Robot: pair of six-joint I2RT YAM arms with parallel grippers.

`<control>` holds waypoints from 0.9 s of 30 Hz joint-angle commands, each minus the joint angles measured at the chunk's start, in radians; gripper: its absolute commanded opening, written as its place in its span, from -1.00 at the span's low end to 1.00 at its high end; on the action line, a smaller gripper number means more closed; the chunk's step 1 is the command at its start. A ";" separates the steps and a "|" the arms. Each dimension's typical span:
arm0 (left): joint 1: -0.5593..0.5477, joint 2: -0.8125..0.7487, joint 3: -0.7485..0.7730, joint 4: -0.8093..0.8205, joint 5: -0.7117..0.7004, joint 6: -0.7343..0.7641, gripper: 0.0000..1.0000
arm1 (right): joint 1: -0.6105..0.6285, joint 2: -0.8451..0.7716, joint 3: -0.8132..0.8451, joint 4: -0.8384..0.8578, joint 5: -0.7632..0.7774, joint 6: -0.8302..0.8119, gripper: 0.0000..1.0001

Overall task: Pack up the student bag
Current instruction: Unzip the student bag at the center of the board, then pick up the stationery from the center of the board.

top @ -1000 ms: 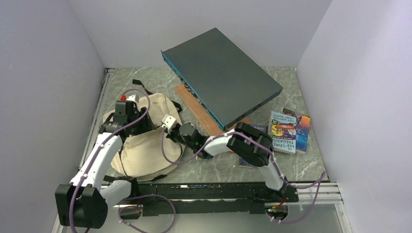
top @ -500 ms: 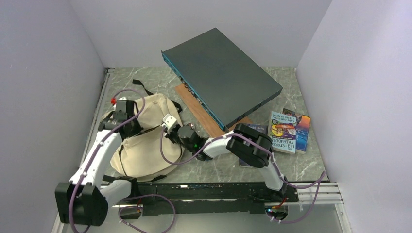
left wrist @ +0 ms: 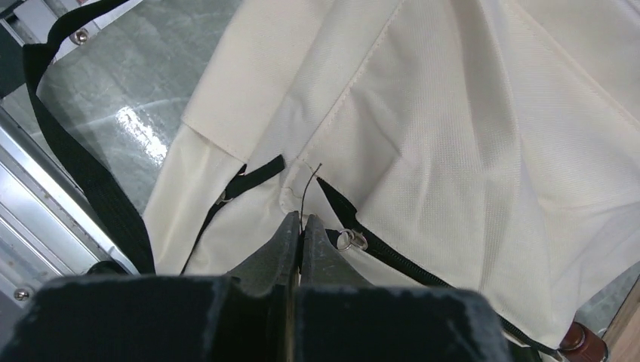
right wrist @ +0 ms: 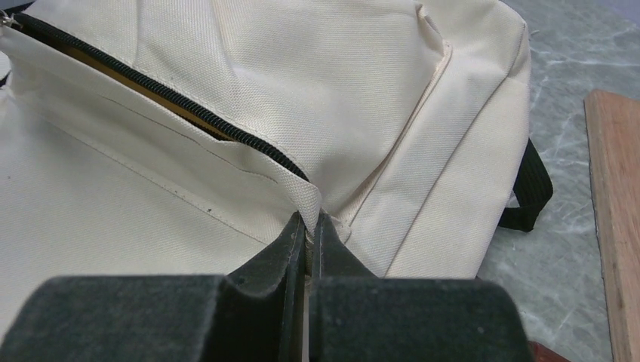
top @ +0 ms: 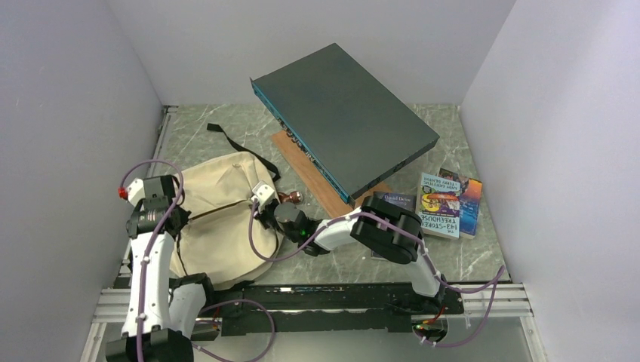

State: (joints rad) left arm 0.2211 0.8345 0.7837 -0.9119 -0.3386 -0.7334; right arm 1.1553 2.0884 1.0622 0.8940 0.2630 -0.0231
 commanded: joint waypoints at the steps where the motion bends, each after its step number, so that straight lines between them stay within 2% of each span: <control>1: 0.045 -0.073 -0.032 -0.009 -0.134 -0.015 -1.00 | -0.032 -0.057 -0.016 -0.025 0.085 -0.023 -1.00; 2: 0.045 -0.080 -0.035 -0.001 -0.126 -0.013 -0.98 | -0.026 -0.059 -0.010 -0.034 0.077 -0.026 -1.00; 4: 0.045 -0.088 -0.033 0.013 -0.102 0.005 -0.68 | -0.016 -0.061 0.011 -0.072 0.062 -0.038 -1.00; 5: 0.046 -0.093 -0.028 0.017 -0.085 0.018 -0.44 | -0.008 -0.064 0.024 -0.103 0.050 -0.044 -1.00; 6: 0.045 -0.099 -0.024 0.021 -0.073 0.027 -0.03 | -0.001 -0.068 0.036 -0.142 0.033 -0.048 -1.00; 7: 0.046 -0.106 -0.023 0.032 -0.061 0.036 0.22 | 0.004 -0.073 0.045 -0.167 0.026 -0.049 -1.00; 9: 0.046 -0.115 -0.018 0.052 -0.042 0.071 0.56 | 0.009 -0.083 0.061 -0.221 0.025 -0.035 -1.00; 10: 0.045 -0.119 -0.013 0.063 -0.025 0.095 0.71 | 0.011 -0.090 0.069 -0.255 0.020 -0.022 -0.89; 12: 0.045 -0.124 -0.005 0.095 0.034 0.166 0.97 | 0.019 -0.116 0.089 -0.354 -0.003 -0.003 -0.42; 13: 0.045 -0.127 -0.004 0.123 0.090 0.211 0.99 | 0.026 -0.132 0.100 -0.418 0.000 0.006 -0.15; 15: 0.043 -0.127 -0.002 0.167 0.215 0.291 0.99 | 0.042 -0.164 0.128 -0.544 0.030 0.021 0.26; 18: 0.036 -0.112 -0.019 0.247 0.411 0.373 0.99 | 0.060 -0.207 0.184 -0.749 0.090 0.099 0.61; 21: 0.020 -0.090 -0.035 0.294 0.492 0.407 0.99 | 0.062 -0.257 0.195 -0.917 0.100 0.172 0.79; 27: -0.048 -0.057 -0.043 0.309 0.534 0.424 0.99 | 0.064 -0.378 0.152 -1.147 0.141 0.418 0.85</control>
State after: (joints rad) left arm 0.2096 0.7670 0.7456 -0.6685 0.1009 -0.3595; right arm 1.2240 1.8015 1.2247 -0.0330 0.3439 0.1833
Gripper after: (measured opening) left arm 0.996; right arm 0.924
